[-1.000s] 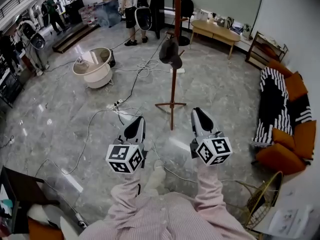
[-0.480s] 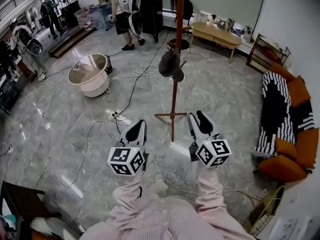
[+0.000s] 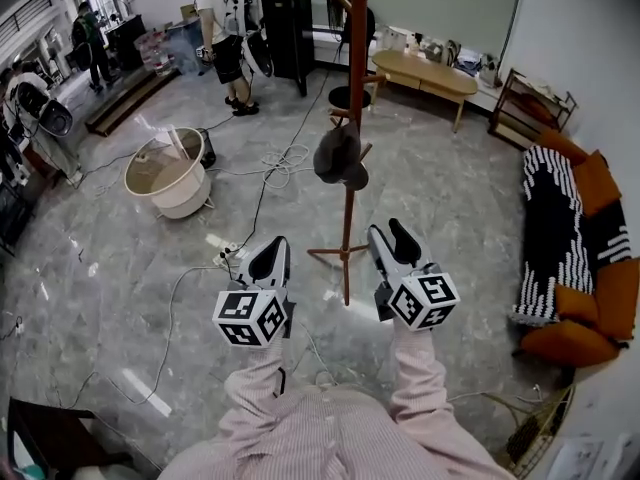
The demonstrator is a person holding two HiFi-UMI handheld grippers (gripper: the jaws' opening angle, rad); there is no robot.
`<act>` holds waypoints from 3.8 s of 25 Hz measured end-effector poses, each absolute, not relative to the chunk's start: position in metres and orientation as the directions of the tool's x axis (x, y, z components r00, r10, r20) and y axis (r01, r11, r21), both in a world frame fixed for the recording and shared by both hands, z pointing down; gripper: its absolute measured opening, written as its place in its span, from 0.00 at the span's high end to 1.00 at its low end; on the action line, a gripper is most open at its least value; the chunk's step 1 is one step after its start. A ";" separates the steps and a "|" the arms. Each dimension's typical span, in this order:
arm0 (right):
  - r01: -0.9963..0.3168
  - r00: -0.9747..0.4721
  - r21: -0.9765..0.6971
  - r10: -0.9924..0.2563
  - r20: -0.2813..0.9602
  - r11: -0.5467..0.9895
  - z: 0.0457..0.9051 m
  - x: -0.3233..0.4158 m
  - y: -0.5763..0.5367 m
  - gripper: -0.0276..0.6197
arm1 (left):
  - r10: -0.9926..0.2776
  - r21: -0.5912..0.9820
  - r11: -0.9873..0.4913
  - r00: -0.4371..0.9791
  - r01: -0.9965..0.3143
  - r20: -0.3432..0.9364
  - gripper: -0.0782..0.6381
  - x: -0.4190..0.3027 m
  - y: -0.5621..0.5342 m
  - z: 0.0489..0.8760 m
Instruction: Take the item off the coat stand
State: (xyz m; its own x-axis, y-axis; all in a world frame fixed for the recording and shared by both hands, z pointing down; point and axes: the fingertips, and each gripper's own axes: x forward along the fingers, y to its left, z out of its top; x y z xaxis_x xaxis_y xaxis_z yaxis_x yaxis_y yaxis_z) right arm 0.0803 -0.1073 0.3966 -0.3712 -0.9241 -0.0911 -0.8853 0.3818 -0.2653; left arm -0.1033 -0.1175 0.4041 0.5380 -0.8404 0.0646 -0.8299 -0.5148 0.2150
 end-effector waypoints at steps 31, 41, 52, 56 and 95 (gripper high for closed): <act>-0.884 -0.405 -0.274 -0.913 0.043 0.379 0.427 0.110 -0.334 0.69 | -0.844 0.258 -0.480 0.522 -0.838 0.125 0.89 -0.065 -0.317 0.421; -0.880 -0.456 -0.218 -0.880 0.137 0.422 0.448 0.104 -0.399 0.65 | -0.861 0.268 -0.432 0.482 -0.861 0.160 0.89 -0.056 -0.372 0.435; -0.892 -0.448 -0.163 -0.870 0.208 0.421 0.466 0.091 -0.422 0.62 | -0.849 0.287 -0.428 0.490 -0.857 0.198 0.89 -0.049 -0.393 0.451; -0.903 -0.430 -0.146 -0.871 0.238 0.405 0.472 0.089 -0.424 0.63 | -0.845 0.290 -0.429 0.494 -0.856 0.208 0.89 -0.053 -0.396 0.454; -0.887 -0.461 -0.028 -0.886 0.055 0.460 0.396 0.052 -0.393 0.91 | -0.835 0.266 -0.495 0.537 -0.827 0.118 0.89 -0.088 -0.398 0.416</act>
